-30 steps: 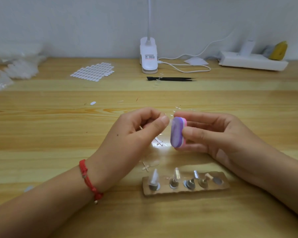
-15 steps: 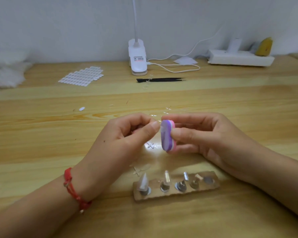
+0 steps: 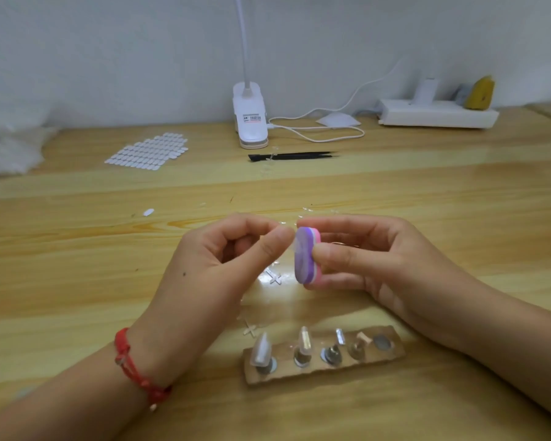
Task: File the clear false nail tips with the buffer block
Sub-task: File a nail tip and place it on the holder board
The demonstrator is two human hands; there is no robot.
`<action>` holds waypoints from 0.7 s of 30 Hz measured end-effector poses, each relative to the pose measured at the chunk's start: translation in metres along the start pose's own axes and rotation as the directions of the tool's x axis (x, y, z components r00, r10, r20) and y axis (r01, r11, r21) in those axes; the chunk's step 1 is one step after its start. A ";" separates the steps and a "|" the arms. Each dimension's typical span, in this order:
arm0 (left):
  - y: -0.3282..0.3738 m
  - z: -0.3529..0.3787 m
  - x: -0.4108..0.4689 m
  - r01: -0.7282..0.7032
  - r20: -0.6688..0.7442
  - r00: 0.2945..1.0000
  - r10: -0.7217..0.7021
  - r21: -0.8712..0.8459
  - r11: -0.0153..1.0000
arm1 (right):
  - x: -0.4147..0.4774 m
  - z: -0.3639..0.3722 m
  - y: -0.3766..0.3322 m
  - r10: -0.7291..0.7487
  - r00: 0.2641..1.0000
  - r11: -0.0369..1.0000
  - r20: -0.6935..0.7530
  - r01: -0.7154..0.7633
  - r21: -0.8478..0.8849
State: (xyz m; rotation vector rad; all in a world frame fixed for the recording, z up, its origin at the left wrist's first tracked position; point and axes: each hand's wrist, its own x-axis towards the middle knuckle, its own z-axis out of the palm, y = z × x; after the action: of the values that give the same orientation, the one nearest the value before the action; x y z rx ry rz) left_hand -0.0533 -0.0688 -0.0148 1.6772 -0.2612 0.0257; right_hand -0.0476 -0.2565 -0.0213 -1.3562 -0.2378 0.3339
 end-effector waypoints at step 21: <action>-0.001 0.000 0.002 0.009 -0.077 0.997 -0.011 -0.033 0.999 | 0.000 0.003 -0.001 -0.009 1.000 1.000 -0.026 0.009 0.008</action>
State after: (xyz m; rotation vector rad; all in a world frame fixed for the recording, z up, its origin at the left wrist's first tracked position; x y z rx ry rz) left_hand -0.0513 -0.0694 -0.0154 1.6417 -0.1938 0.0784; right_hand -0.0492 -0.2538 -0.0195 -1.3503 -0.2203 0.3090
